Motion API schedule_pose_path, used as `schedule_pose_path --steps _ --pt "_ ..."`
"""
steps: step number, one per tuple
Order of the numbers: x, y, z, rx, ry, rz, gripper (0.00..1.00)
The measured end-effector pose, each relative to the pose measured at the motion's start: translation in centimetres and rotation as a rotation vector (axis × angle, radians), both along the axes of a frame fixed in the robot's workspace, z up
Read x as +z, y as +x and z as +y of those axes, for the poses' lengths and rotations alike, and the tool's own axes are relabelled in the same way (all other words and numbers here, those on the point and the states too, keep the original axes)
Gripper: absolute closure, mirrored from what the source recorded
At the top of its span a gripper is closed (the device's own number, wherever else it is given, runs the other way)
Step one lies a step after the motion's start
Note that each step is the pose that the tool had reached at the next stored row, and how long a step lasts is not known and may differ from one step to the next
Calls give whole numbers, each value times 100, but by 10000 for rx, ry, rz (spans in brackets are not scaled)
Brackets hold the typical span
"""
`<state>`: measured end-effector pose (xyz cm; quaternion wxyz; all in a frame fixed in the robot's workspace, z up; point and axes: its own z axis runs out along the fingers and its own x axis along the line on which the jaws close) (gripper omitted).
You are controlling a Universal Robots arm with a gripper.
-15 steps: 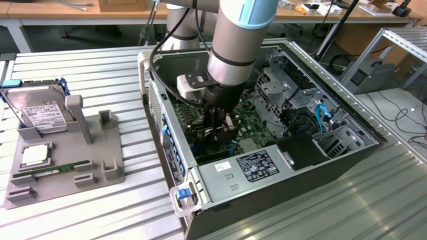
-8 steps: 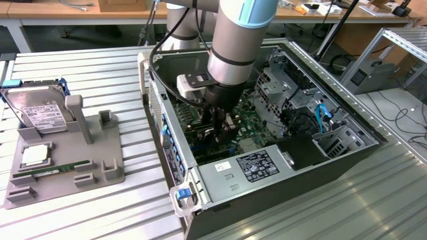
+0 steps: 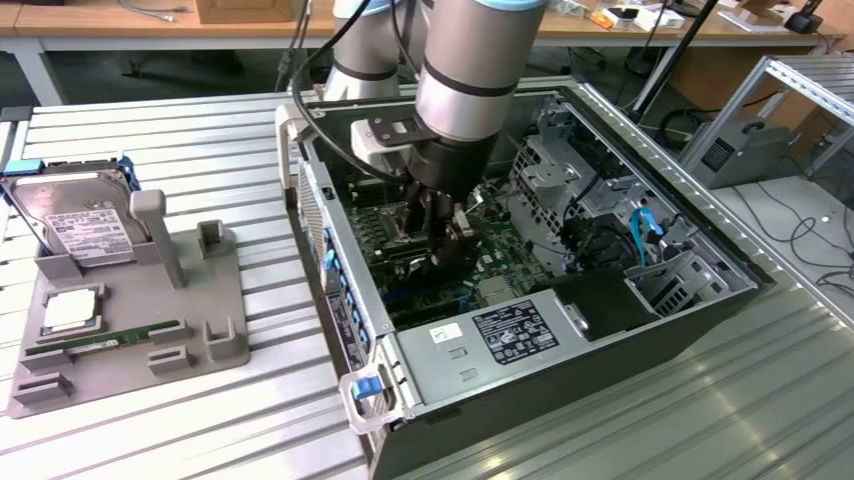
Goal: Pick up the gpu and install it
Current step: 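Insert the gpu into the slot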
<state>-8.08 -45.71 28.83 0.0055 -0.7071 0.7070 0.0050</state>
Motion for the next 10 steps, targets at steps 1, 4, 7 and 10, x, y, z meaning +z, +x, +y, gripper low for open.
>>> schedule_pose_path --steps 1,4,7,10 --pt "19 0 4 1 0 0 31" --pt "57 -2 8 0 -1 0 50" --pt "115 -6 8 0 -1 -2 74" --pt "199 -9 8 0 0 -4 89"
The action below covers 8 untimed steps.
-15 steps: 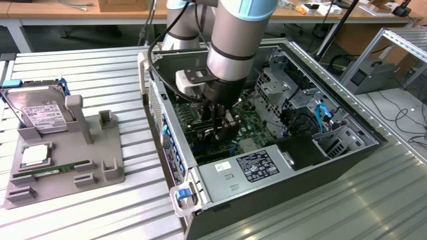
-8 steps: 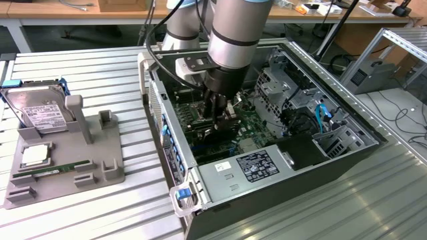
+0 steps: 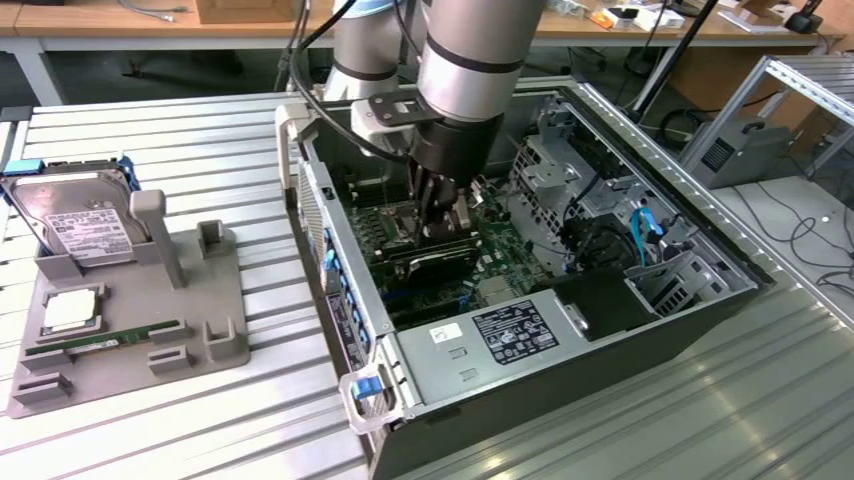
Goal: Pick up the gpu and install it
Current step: 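Insert the gpu into the slot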
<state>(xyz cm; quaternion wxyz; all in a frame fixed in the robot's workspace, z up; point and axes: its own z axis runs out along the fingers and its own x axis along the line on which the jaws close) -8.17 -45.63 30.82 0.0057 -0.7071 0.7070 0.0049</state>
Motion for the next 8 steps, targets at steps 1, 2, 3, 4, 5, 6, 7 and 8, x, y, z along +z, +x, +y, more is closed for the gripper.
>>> schedule_pose_path --steps 1,2,3,4,5,6,7,8 --pt "40 -1 0 0 -1 -1 89" --pt "49 -1 0 0 1 -1 89" --pt "49 -1 0 0 1 -2 89" --pt "49 -1 0 0 1 -1 89" --pt "50 -1 0 0 0 -1 89" --pt "50 -1 0 0 -1 -1 89" --pt "50 -1 0 0 0 -1 89" --pt "50 -1 0 0 -1 -1 89"
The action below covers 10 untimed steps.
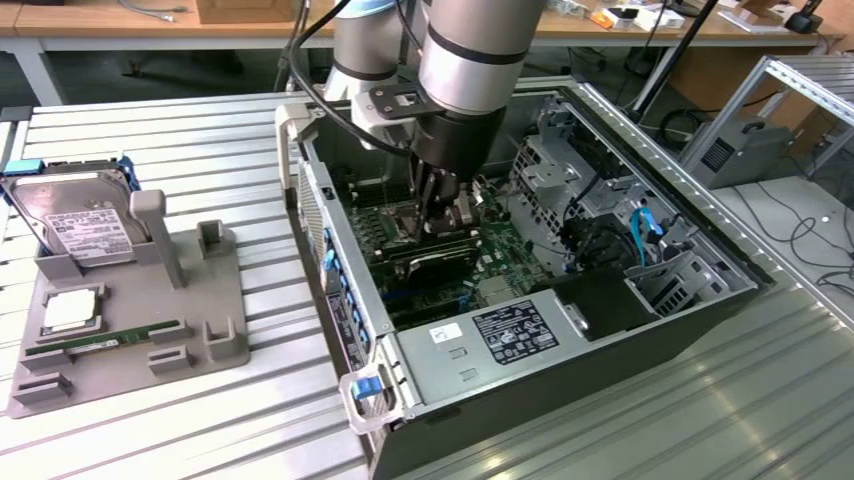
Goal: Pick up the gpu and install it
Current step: 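Insert the gpu into the slot, then press down on the gpu until it lock into place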
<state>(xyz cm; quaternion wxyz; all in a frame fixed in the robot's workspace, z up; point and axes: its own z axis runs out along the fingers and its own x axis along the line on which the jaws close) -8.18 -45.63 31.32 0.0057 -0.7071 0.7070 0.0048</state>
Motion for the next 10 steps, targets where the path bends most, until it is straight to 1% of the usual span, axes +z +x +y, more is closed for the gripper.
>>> schedule_pose_path --steps 7,10 --pt "-1 -9 0 -1 -1 0 89" --pt "-17 -51 0 0 0 0 89"
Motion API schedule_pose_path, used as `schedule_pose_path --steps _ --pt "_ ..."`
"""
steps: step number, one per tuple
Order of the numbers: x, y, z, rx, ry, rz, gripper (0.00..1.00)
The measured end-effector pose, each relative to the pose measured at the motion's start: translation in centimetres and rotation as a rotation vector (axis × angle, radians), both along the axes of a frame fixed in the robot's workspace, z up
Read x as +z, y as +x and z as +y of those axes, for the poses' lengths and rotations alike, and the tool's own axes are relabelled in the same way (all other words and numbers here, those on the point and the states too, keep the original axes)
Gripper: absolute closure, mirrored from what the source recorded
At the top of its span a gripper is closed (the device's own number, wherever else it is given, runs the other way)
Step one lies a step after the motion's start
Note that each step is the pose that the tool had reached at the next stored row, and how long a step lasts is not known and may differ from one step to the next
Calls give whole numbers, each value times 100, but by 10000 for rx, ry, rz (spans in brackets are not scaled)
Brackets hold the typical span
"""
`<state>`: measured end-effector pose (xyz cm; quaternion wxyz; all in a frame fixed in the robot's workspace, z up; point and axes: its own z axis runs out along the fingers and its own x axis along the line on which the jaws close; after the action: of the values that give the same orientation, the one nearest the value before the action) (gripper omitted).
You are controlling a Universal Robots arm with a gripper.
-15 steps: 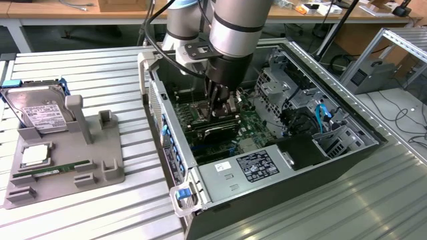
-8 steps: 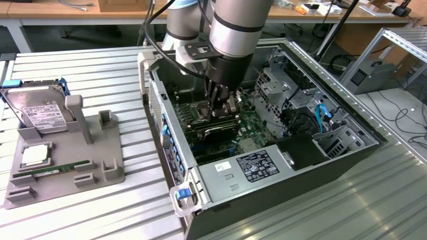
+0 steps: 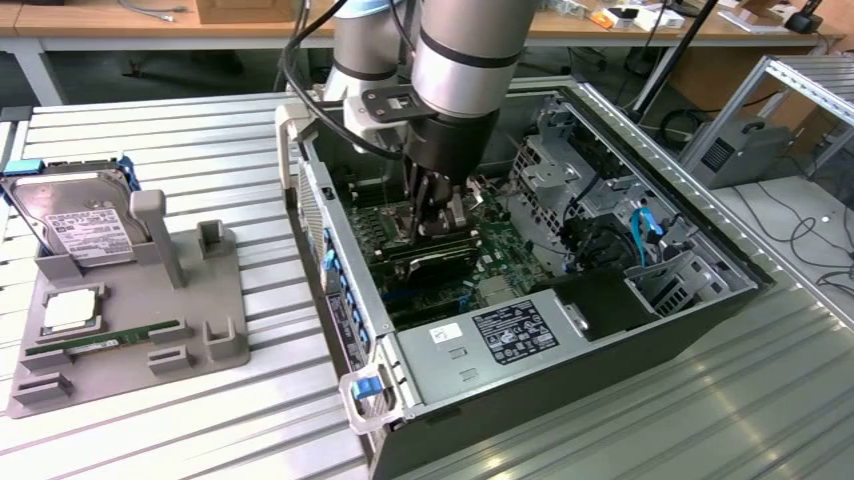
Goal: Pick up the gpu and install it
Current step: 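Press down on the gpu until it lock into place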
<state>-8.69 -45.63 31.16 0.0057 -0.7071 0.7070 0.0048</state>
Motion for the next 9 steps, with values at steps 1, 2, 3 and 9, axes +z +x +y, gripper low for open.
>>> schedule_pose_path --steps 1,2,3,9 --pt "-7 -8 0 0 1 -1 89" --pt "-21 -28 0 0 1 0 89" --pt "-32 -41 0 -1 0 0 89" --pt "-94 -60 0 0 1 0 89"
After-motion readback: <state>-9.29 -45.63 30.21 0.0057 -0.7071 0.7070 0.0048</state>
